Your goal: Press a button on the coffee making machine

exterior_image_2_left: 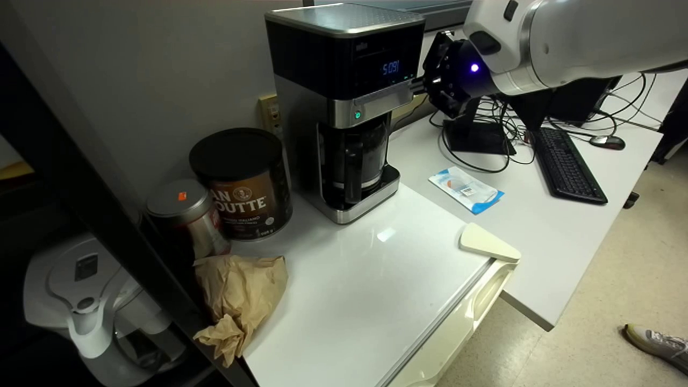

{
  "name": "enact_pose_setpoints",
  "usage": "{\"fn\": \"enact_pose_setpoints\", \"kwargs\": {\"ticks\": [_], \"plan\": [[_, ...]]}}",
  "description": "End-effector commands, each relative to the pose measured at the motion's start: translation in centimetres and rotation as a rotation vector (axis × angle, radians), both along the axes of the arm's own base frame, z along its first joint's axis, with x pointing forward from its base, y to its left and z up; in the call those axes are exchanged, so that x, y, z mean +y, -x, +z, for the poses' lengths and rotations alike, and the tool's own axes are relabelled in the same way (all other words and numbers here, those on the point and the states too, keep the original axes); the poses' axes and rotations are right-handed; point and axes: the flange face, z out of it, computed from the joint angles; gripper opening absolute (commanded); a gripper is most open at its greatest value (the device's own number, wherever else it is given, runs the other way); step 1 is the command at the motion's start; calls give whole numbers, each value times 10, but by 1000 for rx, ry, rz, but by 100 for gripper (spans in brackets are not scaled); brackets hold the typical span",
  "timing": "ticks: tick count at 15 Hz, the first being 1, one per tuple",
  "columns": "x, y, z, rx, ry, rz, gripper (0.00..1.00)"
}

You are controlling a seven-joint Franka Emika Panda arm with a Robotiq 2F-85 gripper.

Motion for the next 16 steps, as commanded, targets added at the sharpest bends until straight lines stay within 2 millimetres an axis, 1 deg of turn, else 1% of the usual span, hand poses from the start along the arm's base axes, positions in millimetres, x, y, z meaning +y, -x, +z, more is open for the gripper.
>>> {"fn": "enact_pose_setpoints", "kwargs": {"ticks": [1, 5, 10, 16], "plan": [[9, 15, 7, 26, 30, 75, 0], [22, 34, 8, 41, 77, 154, 0], [33, 57, 14, 39, 127, 215, 0], [37, 83, 22, 29, 163, 257, 0]]}}
